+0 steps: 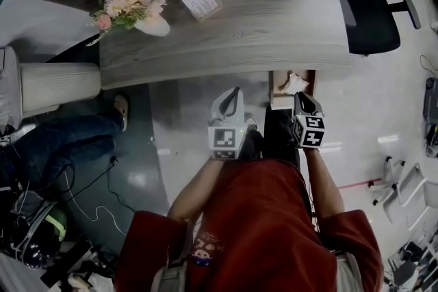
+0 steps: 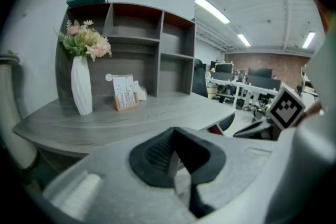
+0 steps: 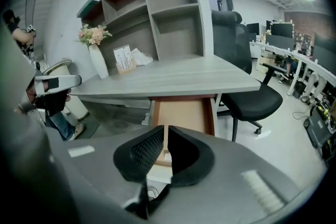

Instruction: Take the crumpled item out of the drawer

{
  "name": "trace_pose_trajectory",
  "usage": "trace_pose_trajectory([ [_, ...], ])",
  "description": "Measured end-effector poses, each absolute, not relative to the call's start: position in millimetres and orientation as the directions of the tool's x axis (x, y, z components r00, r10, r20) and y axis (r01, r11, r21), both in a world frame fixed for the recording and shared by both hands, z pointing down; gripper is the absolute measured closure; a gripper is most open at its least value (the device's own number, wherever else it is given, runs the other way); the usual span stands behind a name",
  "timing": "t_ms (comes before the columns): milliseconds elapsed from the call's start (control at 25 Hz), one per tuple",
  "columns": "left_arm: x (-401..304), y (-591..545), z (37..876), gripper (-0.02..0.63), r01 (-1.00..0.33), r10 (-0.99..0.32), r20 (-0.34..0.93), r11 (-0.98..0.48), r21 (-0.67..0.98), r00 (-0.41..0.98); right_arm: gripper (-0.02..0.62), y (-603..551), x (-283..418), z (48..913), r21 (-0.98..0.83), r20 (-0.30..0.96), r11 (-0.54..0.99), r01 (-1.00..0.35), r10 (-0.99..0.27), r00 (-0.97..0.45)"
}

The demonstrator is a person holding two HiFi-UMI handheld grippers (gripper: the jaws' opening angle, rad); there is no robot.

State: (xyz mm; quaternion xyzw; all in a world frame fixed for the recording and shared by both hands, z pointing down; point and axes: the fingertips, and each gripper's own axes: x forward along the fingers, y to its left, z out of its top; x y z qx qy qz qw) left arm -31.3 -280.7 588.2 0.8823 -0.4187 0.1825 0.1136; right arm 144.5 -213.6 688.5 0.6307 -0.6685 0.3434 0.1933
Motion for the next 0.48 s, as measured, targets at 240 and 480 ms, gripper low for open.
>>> trace_pose_trajectory([
  [240,-21,-283,612,0.609,-0.778,-0.672,0.461,-0.625,0.069,0.58,0.56,-219,146,728,-0.239,0.742,-0.041,-0.97,-0.652,-0.156],
  [480,-15,-287,626,0.609,-0.776,-0.658,0.485,-0.627,0.07,0.576,0.552,-226,145,761,-0.242,0.786,-0.032,-0.97,-0.593,-0.176],
])
